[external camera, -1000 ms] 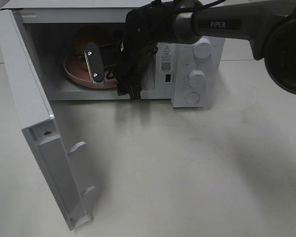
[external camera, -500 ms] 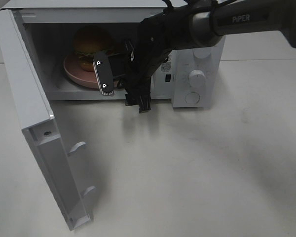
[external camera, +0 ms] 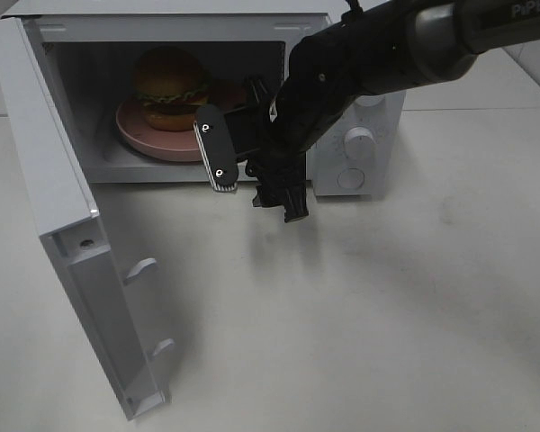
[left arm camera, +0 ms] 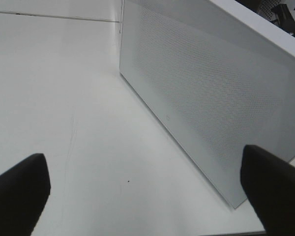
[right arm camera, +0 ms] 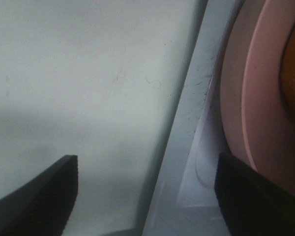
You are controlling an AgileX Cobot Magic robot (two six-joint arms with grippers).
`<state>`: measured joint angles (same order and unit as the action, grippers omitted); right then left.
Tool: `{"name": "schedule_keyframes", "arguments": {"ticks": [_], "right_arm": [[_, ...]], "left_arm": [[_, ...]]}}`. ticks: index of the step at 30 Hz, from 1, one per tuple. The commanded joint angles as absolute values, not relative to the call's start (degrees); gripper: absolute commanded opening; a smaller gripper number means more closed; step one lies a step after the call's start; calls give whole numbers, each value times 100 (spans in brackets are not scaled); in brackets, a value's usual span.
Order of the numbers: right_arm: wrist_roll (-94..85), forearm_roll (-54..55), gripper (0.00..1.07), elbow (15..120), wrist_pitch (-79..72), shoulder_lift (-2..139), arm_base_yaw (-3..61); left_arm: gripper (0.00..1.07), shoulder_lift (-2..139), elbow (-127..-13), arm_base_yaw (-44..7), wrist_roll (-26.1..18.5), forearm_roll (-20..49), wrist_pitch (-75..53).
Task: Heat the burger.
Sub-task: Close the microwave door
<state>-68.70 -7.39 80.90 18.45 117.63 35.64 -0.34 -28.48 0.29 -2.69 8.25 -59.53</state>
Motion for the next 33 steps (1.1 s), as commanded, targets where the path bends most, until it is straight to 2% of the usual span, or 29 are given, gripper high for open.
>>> {"name": "schedule_keyframes", "arguments": {"ticks": [1, 13, 33], "right_arm": [[-6835, -768, 76, 7632, 1684, 11373, 3558], [-6692, -722, 76, 6612, 1662, 10525, 3558], [-4160, -693, 76, 4916, 1730, 8428, 3558]], "left_arm": [[98, -143, -2836, 11, -264, 854, -5924], [98, -143, -2836, 11, -264, 854, -5924], [98, -143, -2836, 11, -264, 854, -5924]]}}
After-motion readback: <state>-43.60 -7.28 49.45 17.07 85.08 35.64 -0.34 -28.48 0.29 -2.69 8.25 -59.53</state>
